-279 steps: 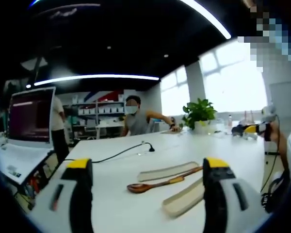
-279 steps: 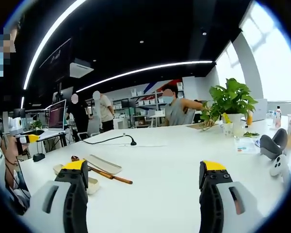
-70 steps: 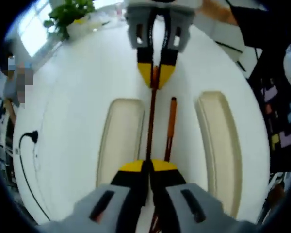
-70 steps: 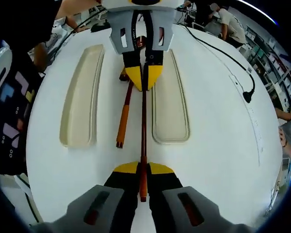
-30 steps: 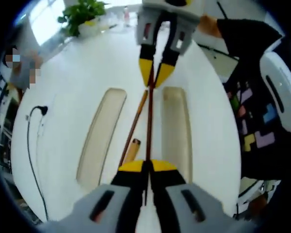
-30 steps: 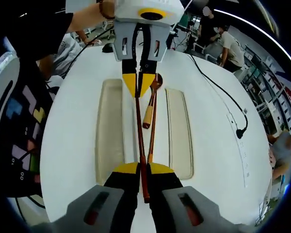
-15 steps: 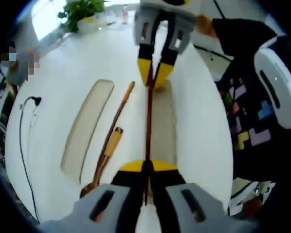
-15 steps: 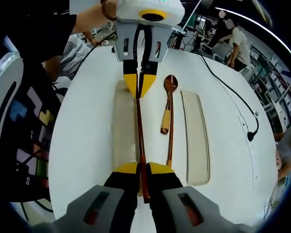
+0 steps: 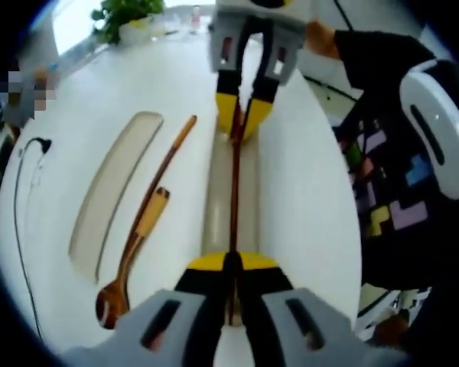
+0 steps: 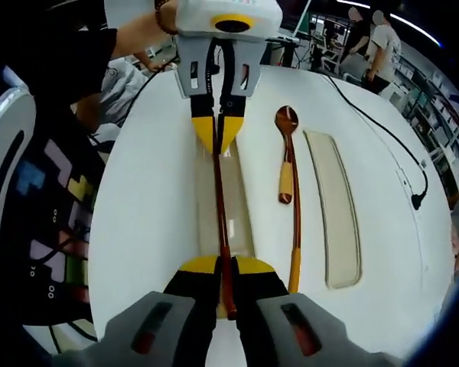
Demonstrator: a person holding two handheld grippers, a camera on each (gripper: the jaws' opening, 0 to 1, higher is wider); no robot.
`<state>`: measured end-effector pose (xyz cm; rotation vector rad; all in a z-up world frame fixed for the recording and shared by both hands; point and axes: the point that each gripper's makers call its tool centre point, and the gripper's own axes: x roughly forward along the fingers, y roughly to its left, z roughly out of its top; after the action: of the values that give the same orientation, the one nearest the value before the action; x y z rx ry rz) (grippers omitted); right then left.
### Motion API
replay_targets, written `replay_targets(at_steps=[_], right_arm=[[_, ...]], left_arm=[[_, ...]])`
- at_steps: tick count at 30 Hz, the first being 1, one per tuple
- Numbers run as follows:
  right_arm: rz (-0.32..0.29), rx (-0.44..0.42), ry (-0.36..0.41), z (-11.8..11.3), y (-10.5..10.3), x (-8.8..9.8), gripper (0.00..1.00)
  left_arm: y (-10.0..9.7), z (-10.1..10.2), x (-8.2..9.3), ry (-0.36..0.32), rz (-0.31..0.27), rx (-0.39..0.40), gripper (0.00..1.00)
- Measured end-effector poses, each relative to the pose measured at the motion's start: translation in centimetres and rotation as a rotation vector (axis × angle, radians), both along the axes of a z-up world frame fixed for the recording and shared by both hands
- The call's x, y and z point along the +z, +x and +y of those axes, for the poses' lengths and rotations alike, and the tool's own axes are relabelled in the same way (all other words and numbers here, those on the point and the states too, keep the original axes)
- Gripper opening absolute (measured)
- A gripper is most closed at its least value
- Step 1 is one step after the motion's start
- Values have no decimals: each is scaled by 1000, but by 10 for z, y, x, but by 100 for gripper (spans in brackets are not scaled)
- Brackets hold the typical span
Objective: Arrange the utensils inside the cutlery case until each visible utensil rests in its matching compartment.
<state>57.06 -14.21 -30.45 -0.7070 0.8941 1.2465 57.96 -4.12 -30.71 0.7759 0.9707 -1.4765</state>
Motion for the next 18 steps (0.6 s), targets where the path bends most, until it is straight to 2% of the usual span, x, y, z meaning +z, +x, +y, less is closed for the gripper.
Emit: replay_targets(at_steps=[4, 7, 18], right_arm=[[23, -1, 1, 0, -2, -3, 4], [77, -17, 21, 1, -5, -6, 4], [97, -2, 19, 0, -5, -13, 4]], left_arm=[[-3, 0, -3, 3, 23, 1, 3], [-3, 1, -6, 11, 30, 4, 3], [-6, 0, -11, 0, 81, 7, 4]])
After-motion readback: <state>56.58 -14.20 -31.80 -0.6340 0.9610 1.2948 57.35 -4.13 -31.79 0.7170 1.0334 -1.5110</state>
